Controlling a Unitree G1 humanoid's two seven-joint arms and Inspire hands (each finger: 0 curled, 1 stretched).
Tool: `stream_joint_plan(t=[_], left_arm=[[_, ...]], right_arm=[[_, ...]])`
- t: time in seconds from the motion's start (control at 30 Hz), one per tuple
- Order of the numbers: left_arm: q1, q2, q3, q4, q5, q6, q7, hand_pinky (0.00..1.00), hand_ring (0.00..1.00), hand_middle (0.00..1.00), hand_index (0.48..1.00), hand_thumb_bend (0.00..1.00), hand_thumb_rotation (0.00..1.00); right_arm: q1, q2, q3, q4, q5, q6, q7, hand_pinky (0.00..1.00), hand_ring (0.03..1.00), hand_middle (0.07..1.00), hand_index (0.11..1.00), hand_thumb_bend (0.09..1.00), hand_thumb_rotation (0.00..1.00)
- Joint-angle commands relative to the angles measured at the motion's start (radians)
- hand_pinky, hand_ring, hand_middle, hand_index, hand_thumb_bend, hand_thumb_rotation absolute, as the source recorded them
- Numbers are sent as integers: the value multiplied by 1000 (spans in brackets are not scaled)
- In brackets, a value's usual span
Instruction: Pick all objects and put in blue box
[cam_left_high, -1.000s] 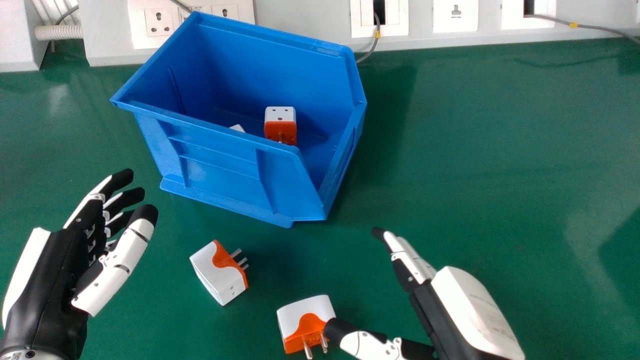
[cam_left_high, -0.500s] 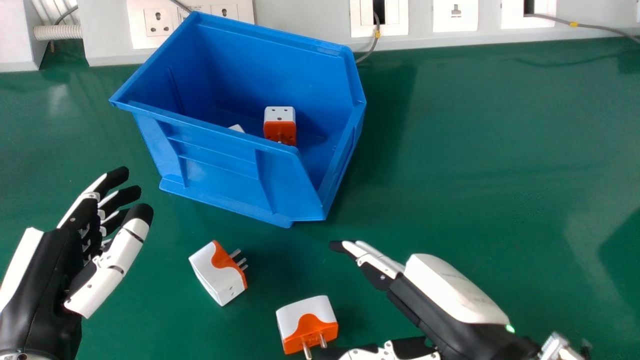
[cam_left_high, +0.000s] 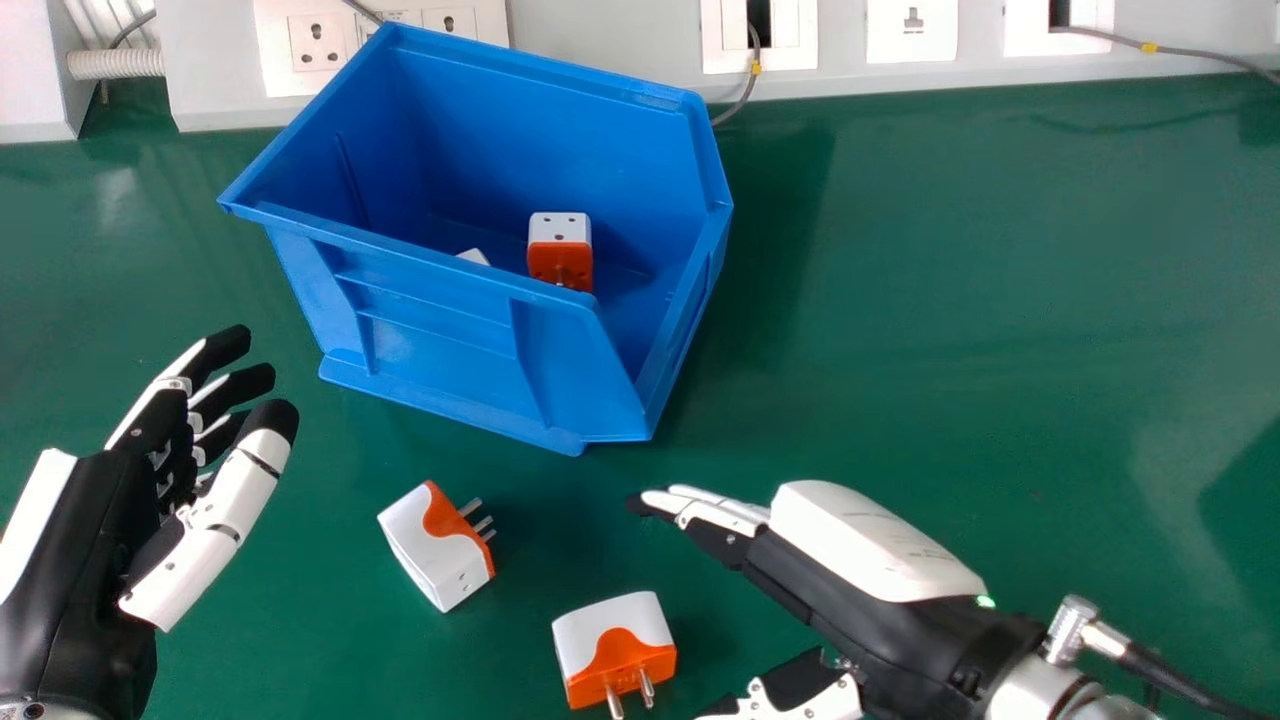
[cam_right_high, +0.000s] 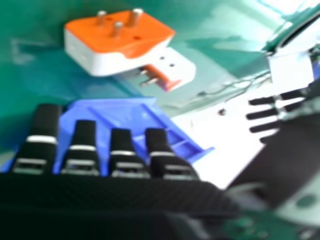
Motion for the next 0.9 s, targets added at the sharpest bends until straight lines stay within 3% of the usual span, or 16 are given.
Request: stream_joint_plan(t=[0.0,0.33,0.87], left_arm=[[-2,8,10,-33,-2,3,5,765,858,883,900,350,599],[-17,10,7,-39,0,19,8,766,862,885,899,344,599],[-45,18,7,-54,-3,59,7,763,860,883,899,338,597]], right_arm=[[-29,5,8,2,2,-7,5,775,902,930,897,648,501],[-118,13,61,114,-39,-47,-7,760,886,916,880,650,471],[-262,59,101,302,-5,-58,26,773,890,920,872,603,421]])
